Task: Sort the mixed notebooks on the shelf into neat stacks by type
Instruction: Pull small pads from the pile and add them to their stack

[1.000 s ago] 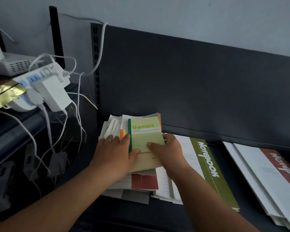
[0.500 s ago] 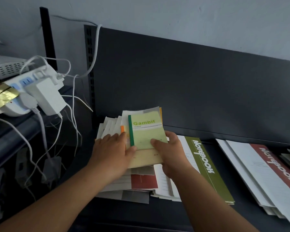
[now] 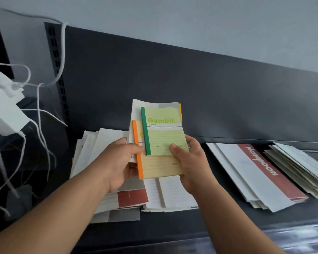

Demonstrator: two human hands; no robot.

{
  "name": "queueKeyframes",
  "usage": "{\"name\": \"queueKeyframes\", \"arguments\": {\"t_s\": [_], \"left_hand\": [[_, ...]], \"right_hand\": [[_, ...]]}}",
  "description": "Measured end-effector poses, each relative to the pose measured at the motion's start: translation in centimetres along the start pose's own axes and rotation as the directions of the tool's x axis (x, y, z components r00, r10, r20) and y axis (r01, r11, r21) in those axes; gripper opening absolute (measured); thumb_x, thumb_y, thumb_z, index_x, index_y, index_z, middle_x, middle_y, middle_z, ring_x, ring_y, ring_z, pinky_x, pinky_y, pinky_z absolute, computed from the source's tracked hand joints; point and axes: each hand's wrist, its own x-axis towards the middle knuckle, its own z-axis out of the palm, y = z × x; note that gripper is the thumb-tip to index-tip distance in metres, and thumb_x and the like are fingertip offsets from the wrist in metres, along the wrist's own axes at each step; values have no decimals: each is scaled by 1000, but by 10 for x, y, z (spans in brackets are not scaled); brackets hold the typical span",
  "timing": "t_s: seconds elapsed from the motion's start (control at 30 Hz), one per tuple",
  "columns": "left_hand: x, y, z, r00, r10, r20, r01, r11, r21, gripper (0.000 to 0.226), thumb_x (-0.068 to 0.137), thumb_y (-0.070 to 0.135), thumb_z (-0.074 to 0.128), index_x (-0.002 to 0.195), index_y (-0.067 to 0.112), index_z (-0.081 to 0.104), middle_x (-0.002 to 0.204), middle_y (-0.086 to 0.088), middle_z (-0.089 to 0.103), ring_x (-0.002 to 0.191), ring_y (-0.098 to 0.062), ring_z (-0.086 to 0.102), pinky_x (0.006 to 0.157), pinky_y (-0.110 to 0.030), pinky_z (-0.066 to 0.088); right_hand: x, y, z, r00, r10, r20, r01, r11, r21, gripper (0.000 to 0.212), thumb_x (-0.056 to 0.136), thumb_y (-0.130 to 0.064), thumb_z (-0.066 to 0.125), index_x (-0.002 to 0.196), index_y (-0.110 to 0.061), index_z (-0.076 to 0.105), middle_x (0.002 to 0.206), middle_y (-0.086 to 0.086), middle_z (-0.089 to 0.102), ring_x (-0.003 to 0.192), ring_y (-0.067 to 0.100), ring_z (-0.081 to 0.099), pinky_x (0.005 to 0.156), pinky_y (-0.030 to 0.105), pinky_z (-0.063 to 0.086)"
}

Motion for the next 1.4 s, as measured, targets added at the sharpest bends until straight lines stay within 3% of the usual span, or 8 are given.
{"name": "queueKeyframes", "arguments": {"t_s": [0.13, 0.3, 0.4, 0.7, 0.87, 0.97, 1.2, 1.4], "left_hand": [[2, -11, 27, 999, 28, 33, -29, 999, 16, 19, 96, 7, 53, 109, 17, 63, 95, -8, 74, 86, -25, 70, 57, -32, 54], [2, -18, 63, 993, 81, 83, -85, 995, 47, 21, 95, 8, 55, 107, 23, 63, 97, -5, 74, 92, -27, 70, 74, -44, 57], [0, -20, 91, 989, 100, 112, -109, 991, 76, 22, 94, 8, 56, 105, 26, 62, 96, -4, 74, 91, -26, 70, 77, -46, 57], [-21, -49, 214, 979, 106, 172, -118, 991, 65, 28, 94, 5, 55, 113, 26, 59, 105, -6, 70, 98, -28, 65, 81, -47, 55], [-46, -73, 305, 978, 101, 180, -112, 992, 52, 26, 95, 4, 54, 98, 29, 62, 103, -6, 70, 95, -27, 66, 83, -48, 54], [-59, -85, 355, 976, 120, 183, -132, 990, 52, 21, 95, 7, 55, 101, 26, 61, 101, -6, 70, 94, -27, 66, 79, -47, 55], [-77, -102, 440, 973, 105, 205, -117, 992, 45, 23, 95, 7, 55, 109, 26, 58, 105, -5, 69, 101, -27, 64, 89, -51, 52], [-49, -95, 487, 963, 141, 228, -159, 985, 61, 28, 95, 5, 55, 116, 24, 59, 109, -5, 68, 104, -26, 63, 90, -50, 52]], "right_hand": [[-8, -2, -27, 997, -33, -76, 27, 996, -82, 34, 91, -12, 65, 122, -24, 56, 109, 0, 73, 99, 22, 71, 88, 48, 58], [-20, -8, -67, 984, -98, -147, 58, 964, -258, 26, 90, -19, 66, 114, -29, 61, 103, -7, 74, 94, 16, 72, 84, 43, 60], [-30, -15, -95, 975, -98, -200, 32, 950, -311, 21, 89, -26, 66, 109, -31, 61, 103, -6, 73, 93, 17, 72, 81, 45, 60], [-77, -39, -227, 939, -84, -334, -21, 954, -298, 23, 91, -23, 68, 113, -21, 60, 104, -1, 73, 92, 19, 72, 77, 45, 61], [-107, -60, -316, 929, -65, -365, -36, 964, -264, 21, 91, -21, 68, 110, -18, 58, 103, 3, 72, 90, 22, 73, 75, 42, 62], [-121, -68, -366, 917, -94, -388, -20, 960, -281, 20, 91, -21, 68, 108, -18, 59, 102, 4, 72, 90, 23, 72, 77, 46, 61], [-132, -84, -454, 897, -80, -434, -58, 954, -296, 12, 96, -25, 58, 107, -20, 57, 104, 5, 70, 92, 23, 71, 76, 46, 61], [-120, -97, -497, 879, -54, -474, -46, 979, -197, 18, 100, -21, 53, 116, -16, 55, 101, 8, 69, 74, 16, 68, 57, 23, 54]]}}
